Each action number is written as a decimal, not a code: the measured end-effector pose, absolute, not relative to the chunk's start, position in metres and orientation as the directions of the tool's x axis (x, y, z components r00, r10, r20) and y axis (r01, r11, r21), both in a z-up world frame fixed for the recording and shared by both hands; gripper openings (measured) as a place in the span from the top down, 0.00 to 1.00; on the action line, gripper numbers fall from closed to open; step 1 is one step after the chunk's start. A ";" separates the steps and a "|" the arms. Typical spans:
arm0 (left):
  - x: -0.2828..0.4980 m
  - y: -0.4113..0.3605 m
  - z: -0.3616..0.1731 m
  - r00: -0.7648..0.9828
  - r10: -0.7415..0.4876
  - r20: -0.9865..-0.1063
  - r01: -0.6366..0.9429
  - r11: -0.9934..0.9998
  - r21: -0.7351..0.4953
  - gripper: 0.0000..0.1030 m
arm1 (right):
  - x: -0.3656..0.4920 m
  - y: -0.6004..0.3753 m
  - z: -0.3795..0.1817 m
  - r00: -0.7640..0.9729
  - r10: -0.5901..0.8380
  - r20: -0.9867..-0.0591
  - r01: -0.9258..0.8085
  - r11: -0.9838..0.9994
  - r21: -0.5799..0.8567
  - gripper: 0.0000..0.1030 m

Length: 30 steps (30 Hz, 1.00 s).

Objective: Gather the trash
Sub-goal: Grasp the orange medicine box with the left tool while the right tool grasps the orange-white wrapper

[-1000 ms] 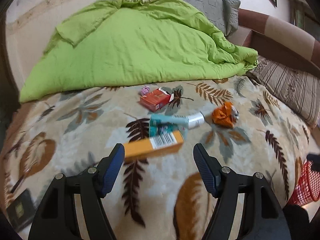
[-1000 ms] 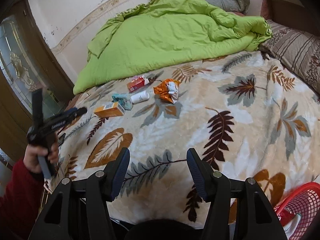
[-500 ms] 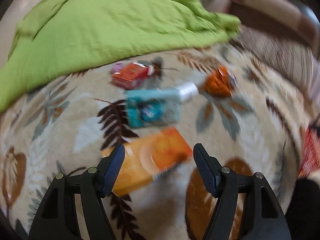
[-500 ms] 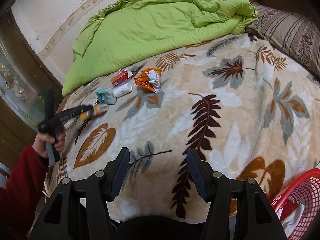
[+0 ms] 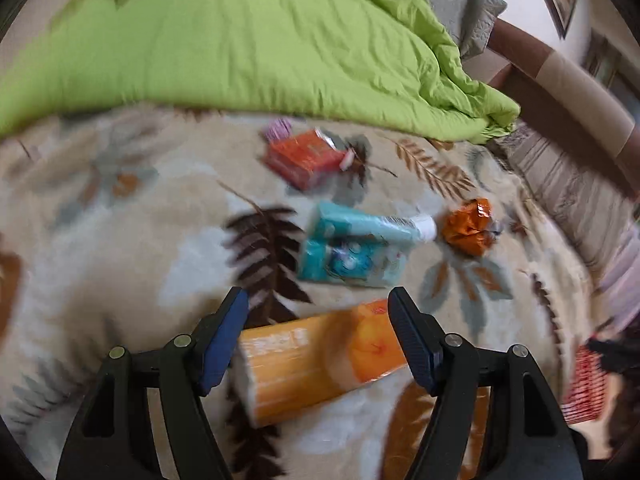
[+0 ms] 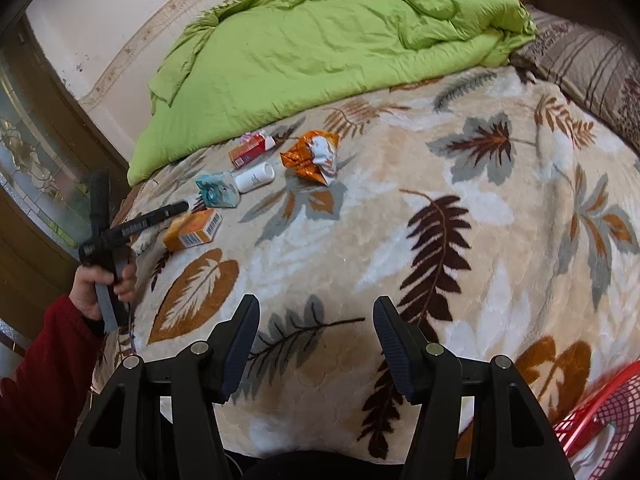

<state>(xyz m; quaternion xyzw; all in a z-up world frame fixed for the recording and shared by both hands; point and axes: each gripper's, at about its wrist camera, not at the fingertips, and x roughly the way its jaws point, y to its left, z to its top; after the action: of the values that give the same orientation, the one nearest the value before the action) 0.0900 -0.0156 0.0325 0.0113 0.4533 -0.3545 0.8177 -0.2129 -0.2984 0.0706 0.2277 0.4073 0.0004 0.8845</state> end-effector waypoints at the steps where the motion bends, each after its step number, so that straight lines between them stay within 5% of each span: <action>1: 0.088 -0.019 0.030 0.320 -0.567 -0.759 0.602 0.740 -0.299 0.31 | -0.213 -0.299 0.068 0.664 0.192 -0.723 0.190 0.892 0.411 0.38; 9: 0.017 -0.032 0.040 0.227 -0.596 -0.771 0.729 0.629 -0.271 0.30 | -0.214 -0.303 0.070 0.666 0.188 -0.722 0.191 0.893 0.409 0.38; 19: 0.018 -0.066 0.018 0.382 -0.408 -0.829 0.616 0.781 -0.101 0.26 | -0.167 -0.310 0.083 0.685 0.178 -0.706 0.168 0.905 0.391 0.37; 24: 0.013 -0.071 0.010 0.464 -0.334 -0.821 0.556 0.831 -0.023 0.56 | -0.113 -0.315 0.088 0.710 0.136 -0.691 0.154 0.928 0.340 0.33; 30: 0.008 -0.063 0.011 0.491 -0.349 -0.798 0.518 0.854 -0.055 0.56 | -0.035 -0.316 0.062 0.686 0.122 -0.717 0.142 0.944 0.296 0.33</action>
<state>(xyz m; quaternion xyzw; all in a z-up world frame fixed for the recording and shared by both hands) 0.0084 -0.0634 0.0111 0.0966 0.4368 -0.2525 0.8580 -0.0348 -0.3164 0.0623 0.1665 0.3961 -0.0055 0.9030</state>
